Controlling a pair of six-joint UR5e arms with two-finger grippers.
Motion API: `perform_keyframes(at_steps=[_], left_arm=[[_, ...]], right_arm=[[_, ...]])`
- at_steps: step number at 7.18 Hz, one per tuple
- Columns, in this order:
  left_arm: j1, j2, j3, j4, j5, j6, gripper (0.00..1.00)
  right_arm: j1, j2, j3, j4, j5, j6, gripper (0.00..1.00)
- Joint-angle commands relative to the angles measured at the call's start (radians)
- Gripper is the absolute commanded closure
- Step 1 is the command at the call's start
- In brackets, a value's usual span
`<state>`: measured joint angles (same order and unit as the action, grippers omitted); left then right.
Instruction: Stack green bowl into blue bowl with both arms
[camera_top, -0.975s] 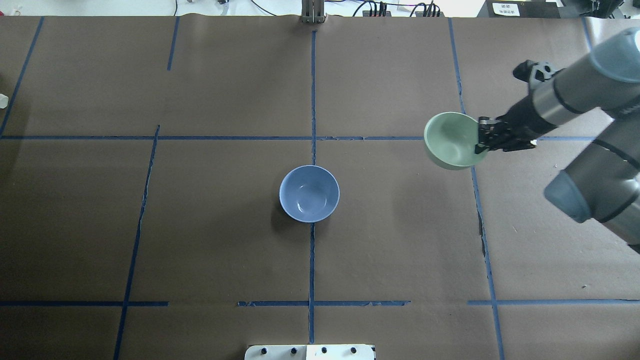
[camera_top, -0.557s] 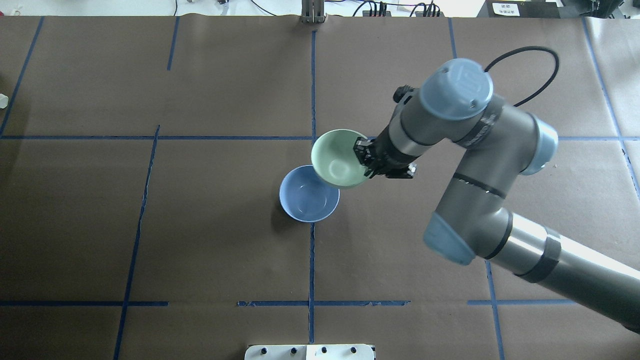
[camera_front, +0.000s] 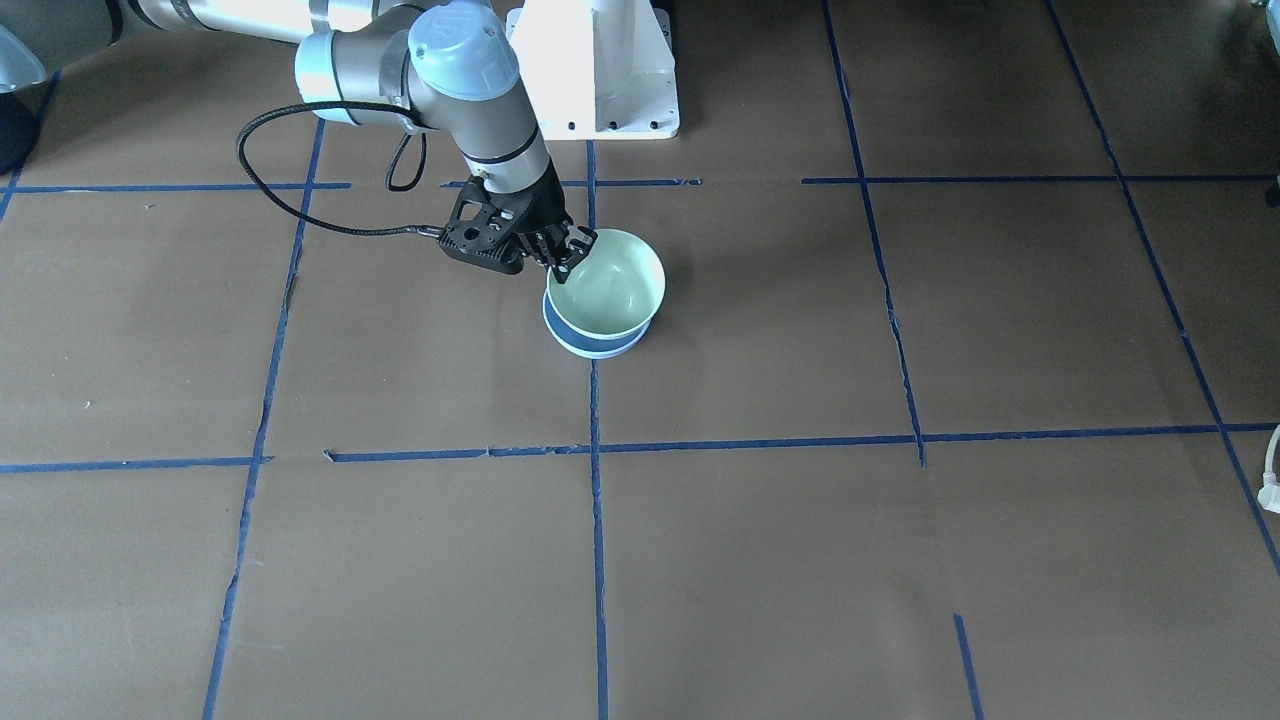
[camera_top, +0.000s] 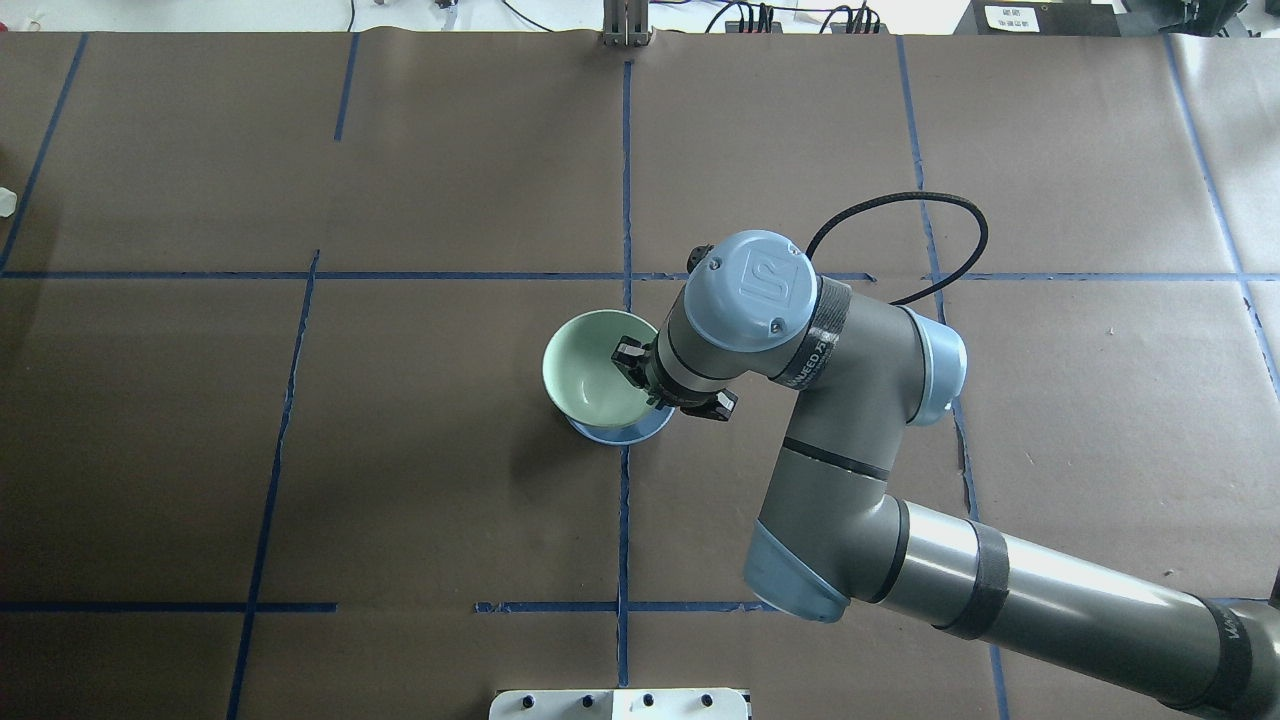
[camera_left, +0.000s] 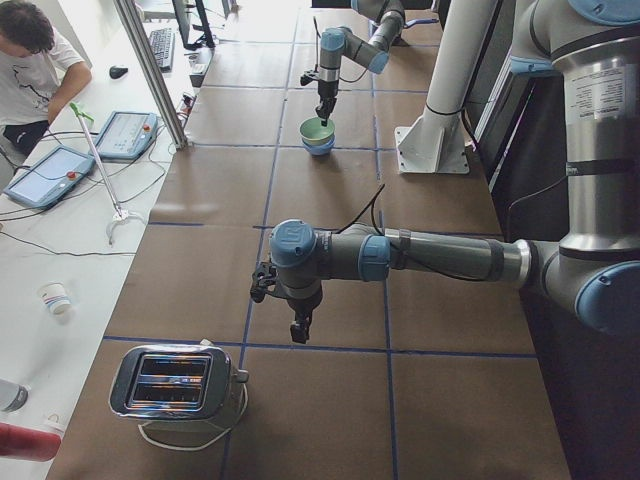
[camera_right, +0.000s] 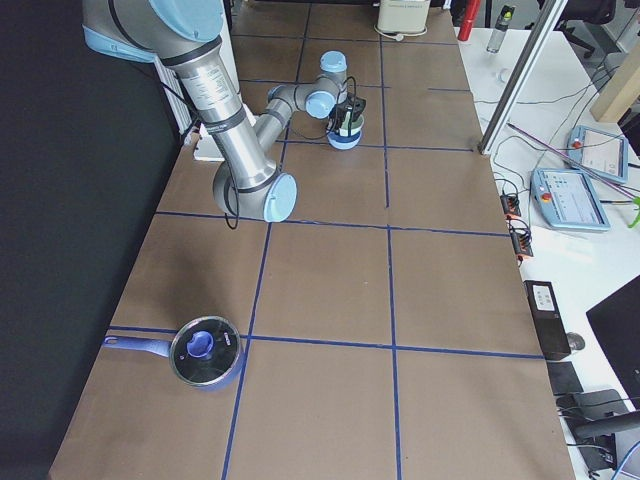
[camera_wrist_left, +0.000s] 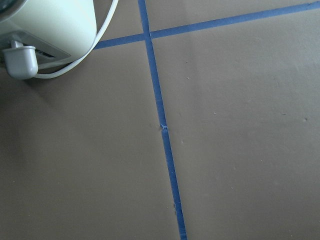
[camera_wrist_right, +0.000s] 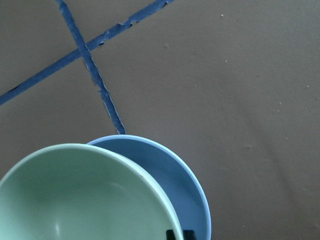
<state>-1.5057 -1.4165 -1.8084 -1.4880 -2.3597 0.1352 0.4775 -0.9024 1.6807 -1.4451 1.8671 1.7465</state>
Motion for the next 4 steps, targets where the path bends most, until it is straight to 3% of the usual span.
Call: perform_keyframes(at_steps=[1, 2, 3, 4], left_arm=[[-0.001, 0.001, -0.005, 0.002, -0.004, 0.0, 0.0], [-0.001, 0.001, -0.005, 0.002, -0.004, 0.0, 0.0], [-0.001, 0.001, -0.006, 0.002, -0.006, 0.0, 0.0], [0.001, -0.001, -0.002, 0.002, -0.006, 0.0, 0.0]], right_arm=[[-0.005, -0.003, -0.024, 0.002, -0.038, 0.004, 0.87], [-0.005, -0.004, -0.027, 0.002, -0.043, 0.004, 0.82], [-0.01, -0.009, -0.035, 0.003, -0.043, -0.001, 0.32], [-0.011, -0.01, -0.036, 0.003, -0.043, -0.01, 0.0]])
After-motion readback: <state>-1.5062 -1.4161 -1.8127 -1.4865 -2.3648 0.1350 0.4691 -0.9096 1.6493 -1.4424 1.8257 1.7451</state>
